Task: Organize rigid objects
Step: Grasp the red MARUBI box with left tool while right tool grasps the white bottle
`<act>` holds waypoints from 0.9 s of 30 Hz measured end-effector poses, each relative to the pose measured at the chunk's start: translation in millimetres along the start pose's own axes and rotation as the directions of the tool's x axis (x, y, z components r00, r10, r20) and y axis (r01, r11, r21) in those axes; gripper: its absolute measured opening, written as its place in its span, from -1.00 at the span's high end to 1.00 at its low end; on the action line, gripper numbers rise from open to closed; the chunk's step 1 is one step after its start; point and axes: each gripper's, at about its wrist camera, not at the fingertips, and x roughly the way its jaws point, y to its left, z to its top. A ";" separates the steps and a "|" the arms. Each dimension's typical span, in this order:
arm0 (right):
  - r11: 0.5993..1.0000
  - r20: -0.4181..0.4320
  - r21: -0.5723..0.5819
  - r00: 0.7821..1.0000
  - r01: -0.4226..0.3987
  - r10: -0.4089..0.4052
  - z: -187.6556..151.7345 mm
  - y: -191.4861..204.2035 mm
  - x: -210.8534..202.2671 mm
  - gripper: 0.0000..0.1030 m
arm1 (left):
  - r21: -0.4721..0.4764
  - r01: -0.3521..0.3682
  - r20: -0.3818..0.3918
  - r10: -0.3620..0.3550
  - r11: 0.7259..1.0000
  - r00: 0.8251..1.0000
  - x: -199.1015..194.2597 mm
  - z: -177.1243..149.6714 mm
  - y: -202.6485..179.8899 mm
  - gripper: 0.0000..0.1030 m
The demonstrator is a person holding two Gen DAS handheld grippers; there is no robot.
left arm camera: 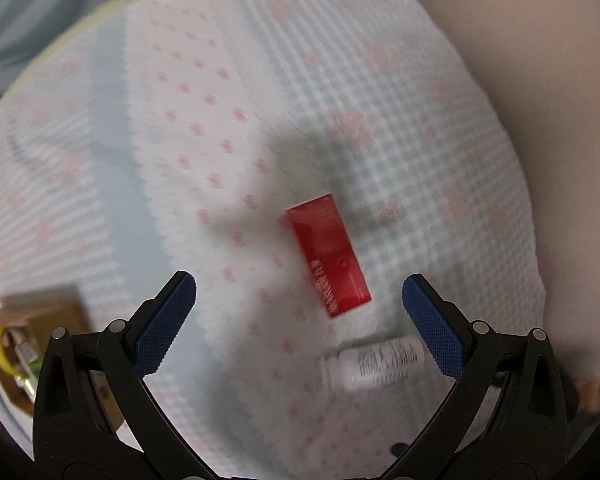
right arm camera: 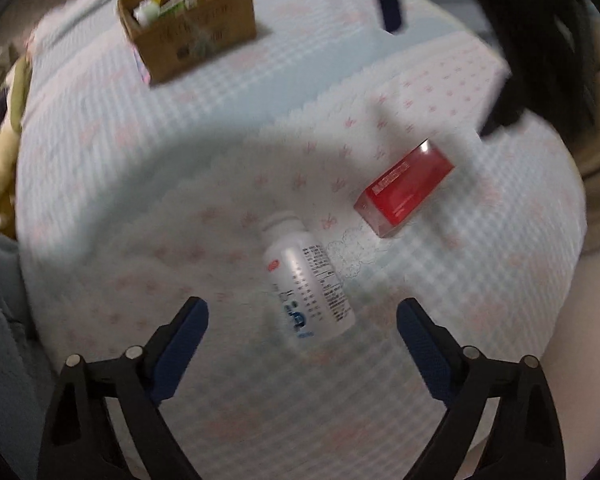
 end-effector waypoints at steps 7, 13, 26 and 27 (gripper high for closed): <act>0.988 -0.046 -0.154 0.999 -0.012 0.005 9.8 5.2 49.8 -0.48 | 0.006 0.028 -0.150 -0.027 1.000 0.988 79.6 15.6 -9.8 -0.62; 0.973 -0.073 -0.229 0.997 -0.030 0.014 13.9 10.9 77.9 -0.31 | -0.029 0.055 -0.220 -0.060 0.998 0.974 112.1 16.9 -4.1 -0.41; 0.968 -0.107 -0.247 0.994 -0.040 0.014 11.2 16.2 87.9 0.06 | 0.000 0.104 -0.191 -0.102 0.995 0.976 105.4 20.6 -6.8 0.05; 0.970 -0.105 -0.239 0.994 -0.038 0.013 10.7 17.3 85.5 0.06 | -0.006 0.108 -0.186 -0.108 0.994 0.977 103.9 19.9 -5.8 0.08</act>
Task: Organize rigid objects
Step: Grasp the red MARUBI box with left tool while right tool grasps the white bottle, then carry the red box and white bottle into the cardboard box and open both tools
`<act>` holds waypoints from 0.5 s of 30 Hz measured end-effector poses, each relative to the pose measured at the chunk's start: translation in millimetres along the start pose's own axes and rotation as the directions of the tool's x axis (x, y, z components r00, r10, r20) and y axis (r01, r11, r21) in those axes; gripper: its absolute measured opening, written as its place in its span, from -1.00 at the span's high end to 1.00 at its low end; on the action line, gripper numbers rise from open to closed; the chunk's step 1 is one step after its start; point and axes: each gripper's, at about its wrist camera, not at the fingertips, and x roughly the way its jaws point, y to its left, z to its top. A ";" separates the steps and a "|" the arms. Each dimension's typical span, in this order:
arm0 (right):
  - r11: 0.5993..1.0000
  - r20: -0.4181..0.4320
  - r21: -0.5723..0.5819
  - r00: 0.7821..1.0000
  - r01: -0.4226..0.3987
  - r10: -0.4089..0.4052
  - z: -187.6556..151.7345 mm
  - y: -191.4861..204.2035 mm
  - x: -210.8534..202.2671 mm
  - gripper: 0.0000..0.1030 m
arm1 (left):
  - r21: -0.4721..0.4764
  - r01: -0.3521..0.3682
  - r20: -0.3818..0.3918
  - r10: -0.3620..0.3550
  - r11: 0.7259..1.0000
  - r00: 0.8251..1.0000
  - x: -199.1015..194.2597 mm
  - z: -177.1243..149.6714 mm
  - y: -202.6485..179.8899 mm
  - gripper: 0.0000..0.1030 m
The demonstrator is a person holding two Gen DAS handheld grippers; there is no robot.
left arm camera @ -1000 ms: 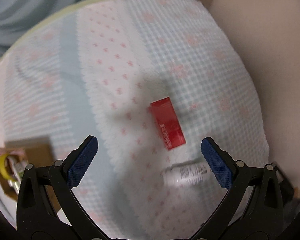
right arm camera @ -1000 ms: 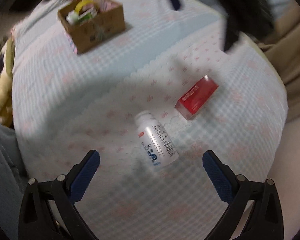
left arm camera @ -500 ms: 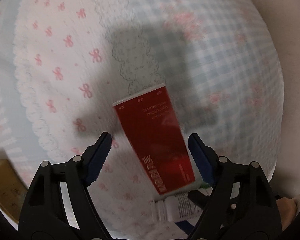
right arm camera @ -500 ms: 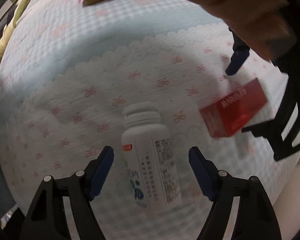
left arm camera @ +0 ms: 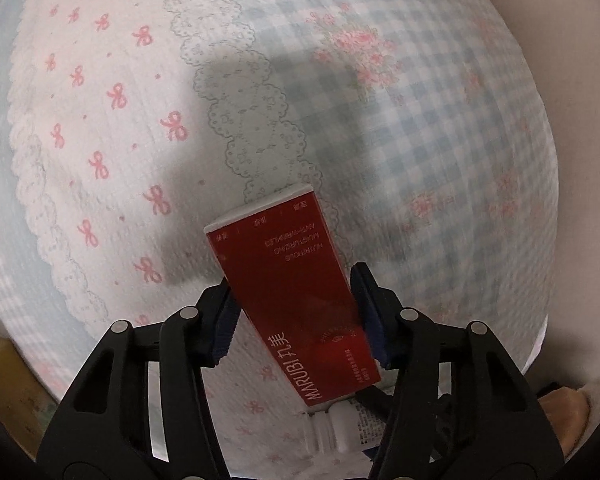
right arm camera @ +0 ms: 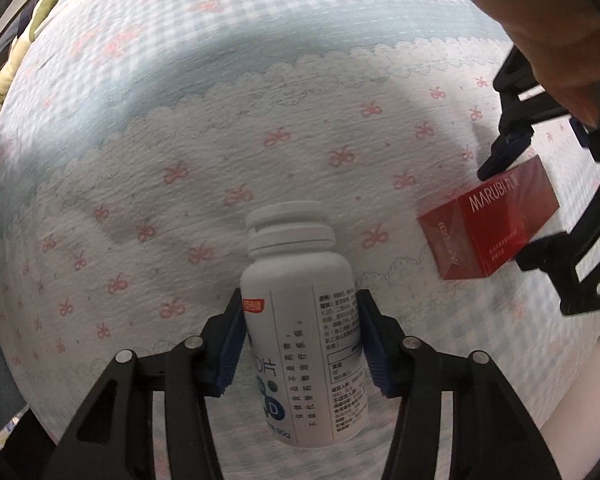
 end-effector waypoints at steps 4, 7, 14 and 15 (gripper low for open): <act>0.997 0.011 0.078 1.000 -0.004 0.003 -4.3 -1.4 -6.3 0.06 | -0.016 0.013 0.034 -0.013 1.000 0.999 -15.8 -12.0 10.4 0.19; 0.987 0.017 0.160 1.000 -0.013 0.010 -10.3 -7.7 -12.3 0.06 | -0.034 0.009 0.051 -0.007 0.999 0.999 -28.0 -21.2 18.3 0.24; 0.879 0.067 0.469 0.996 -0.085 0.060 -36.5 -33.6 -37.2 0.07 | -0.081 0.023 0.104 -0.014 0.996 0.994 -67.1 -54.1 43.9 0.26; 0.859 0.075 0.503 0.995 -0.092 0.063 -39.8 -36.0 -41.3 0.07 | -0.087 0.026 0.110 -0.016 0.996 0.994 -71.0 -59.1 48.7 0.26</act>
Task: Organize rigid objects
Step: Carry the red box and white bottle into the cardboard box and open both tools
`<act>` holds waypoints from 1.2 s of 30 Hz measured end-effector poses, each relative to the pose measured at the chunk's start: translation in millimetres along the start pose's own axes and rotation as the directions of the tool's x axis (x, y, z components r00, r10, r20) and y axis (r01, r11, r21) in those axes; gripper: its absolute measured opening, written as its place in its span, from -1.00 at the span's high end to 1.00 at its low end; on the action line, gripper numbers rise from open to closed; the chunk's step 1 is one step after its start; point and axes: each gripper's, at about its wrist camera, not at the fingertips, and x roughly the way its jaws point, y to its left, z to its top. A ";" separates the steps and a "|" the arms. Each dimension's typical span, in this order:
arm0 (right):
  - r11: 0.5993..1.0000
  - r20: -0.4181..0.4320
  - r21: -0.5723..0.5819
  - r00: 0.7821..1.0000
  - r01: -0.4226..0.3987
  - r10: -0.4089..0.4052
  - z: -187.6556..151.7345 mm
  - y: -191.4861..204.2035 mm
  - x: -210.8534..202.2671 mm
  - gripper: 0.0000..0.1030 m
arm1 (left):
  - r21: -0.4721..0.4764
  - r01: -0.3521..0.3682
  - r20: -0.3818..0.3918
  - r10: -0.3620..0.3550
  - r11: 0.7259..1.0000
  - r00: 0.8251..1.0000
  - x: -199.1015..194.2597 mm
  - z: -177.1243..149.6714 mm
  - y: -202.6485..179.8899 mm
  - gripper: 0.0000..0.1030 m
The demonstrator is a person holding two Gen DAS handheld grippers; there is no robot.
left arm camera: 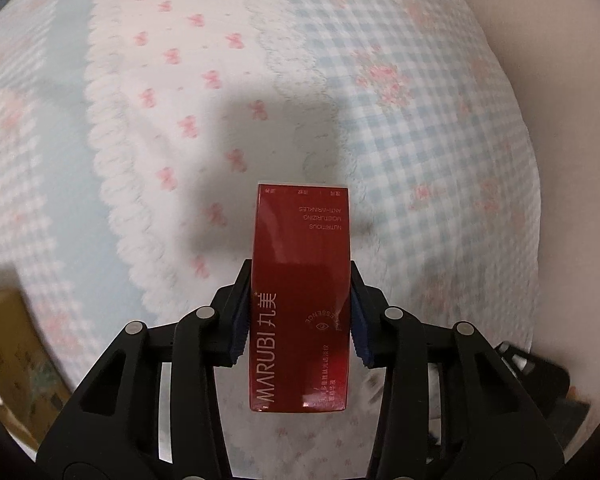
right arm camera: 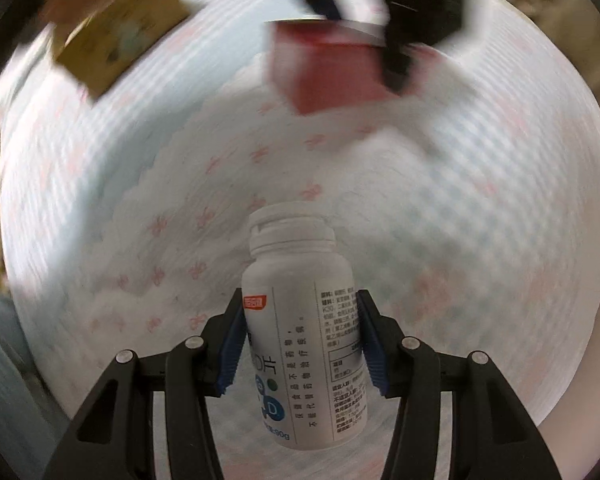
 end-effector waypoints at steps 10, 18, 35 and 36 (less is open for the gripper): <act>0.936 0.146 0.344 0.989 -0.075 0.025 -3.9 -33.7 -82.9 0.07 | -0.069 0.045 0.149 -0.034 0.997 0.988 -102.4 -58.3 22.3 0.26; 0.913 0.283 0.393 0.959 -0.109 -0.007 37.5 8.3 -167.3 0.07 | -0.146 0.090 0.301 -0.043 0.985 0.953 -189.2 -106.6 39.4 0.26; 0.874 0.414 0.424 0.909 -0.237 0.046 196.2 193.1 -224.0 0.07 | -0.238 0.078 0.432 0.033 0.968 0.901 -317.8 -203.6 250.3 0.26; 0.867 0.413 0.434 0.909 -0.246 0.051 205.4 201.0 -217.0 0.07 | -0.238 0.064 0.425 0.045 0.969 0.904 -319.3 -207.9 270.8 0.26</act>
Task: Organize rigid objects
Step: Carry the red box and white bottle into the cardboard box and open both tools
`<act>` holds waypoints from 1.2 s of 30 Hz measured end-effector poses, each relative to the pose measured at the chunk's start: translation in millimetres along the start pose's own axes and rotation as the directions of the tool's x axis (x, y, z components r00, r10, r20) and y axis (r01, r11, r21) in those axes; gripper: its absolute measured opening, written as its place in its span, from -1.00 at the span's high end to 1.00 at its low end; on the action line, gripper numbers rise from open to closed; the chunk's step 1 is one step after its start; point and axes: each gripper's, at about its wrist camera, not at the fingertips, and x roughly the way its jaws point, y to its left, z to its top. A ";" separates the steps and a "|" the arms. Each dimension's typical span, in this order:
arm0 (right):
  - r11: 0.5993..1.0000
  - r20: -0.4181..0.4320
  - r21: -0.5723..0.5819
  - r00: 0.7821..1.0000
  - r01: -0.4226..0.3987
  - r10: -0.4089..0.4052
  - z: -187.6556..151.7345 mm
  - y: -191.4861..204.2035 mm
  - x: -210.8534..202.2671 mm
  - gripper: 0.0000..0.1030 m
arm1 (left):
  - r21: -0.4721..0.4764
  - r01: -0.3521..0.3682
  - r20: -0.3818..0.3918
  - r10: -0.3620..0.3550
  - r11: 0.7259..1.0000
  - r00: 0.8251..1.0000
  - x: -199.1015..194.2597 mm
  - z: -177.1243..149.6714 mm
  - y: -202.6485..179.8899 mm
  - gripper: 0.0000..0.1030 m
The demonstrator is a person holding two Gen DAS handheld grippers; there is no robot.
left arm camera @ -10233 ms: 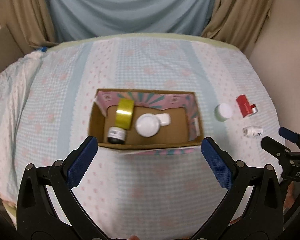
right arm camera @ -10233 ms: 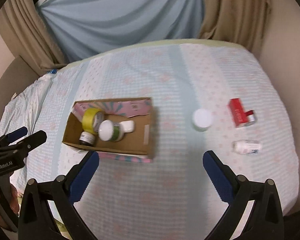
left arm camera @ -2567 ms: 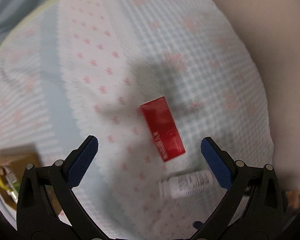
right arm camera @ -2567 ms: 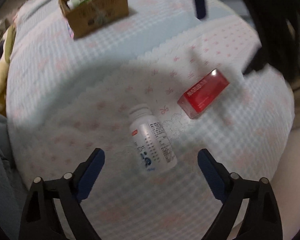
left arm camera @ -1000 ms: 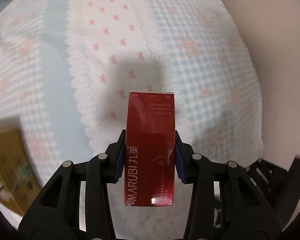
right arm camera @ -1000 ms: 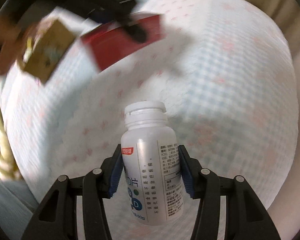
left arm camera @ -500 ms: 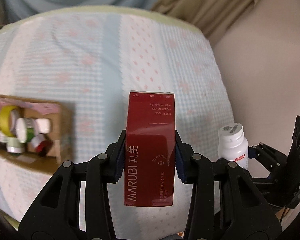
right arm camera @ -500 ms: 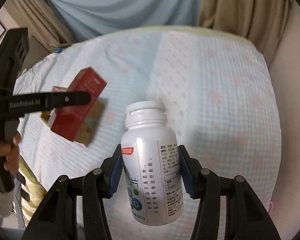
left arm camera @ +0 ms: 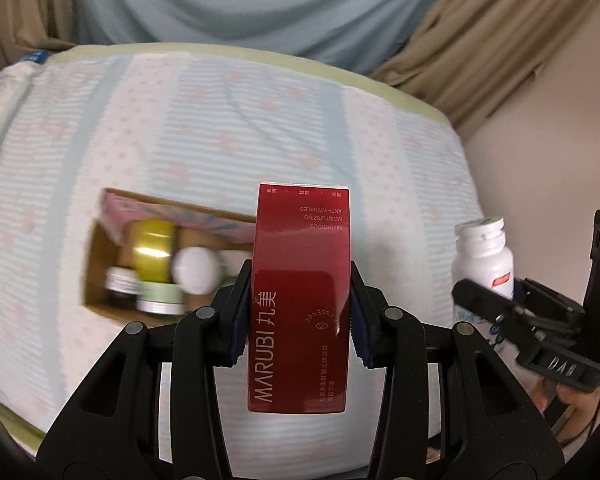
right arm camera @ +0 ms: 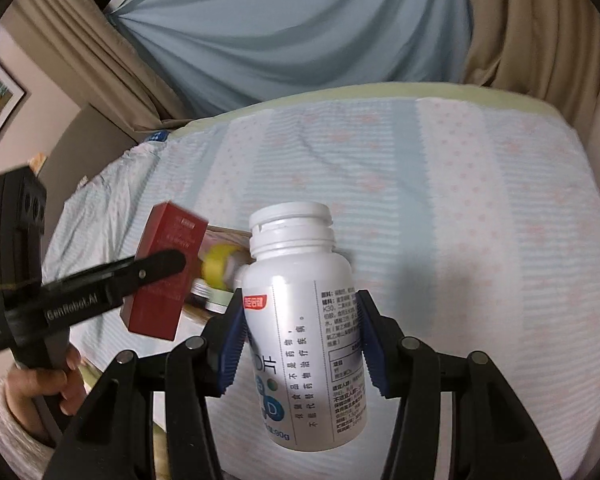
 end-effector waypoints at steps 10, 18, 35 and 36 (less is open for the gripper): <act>0.987 -0.089 0.145 0.995 0.066 -0.054 -0.8 53.0 112.6 0.07 | 0.056 -0.061 -0.073 0.065 0.997 0.995 47.4 13.7 139.7 0.26; 0.962 -0.165 0.191 0.972 0.195 -0.164 -10.6 49.2 184.2 0.07 | 0.075 -0.058 -0.121 0.067 0.995 0.990 114.8 14.1 191.1 0.26; 0.922 -0.215 0.213 0.936 0.322 -0.277 3.9 14.6 255.9 -0.56 | 0.150 -0.024 -0.181 0.051 0.988 0.982 181.4 20.5 199.2 -0.99; 0.929 -0.206 0.206 0.942 0.307 -0.265 4.6 16.3 254.4 -0.88 | 0.135 -0.012 -0.174 0.036 0.991 0.984 179.3 20.7 199.0 -1.00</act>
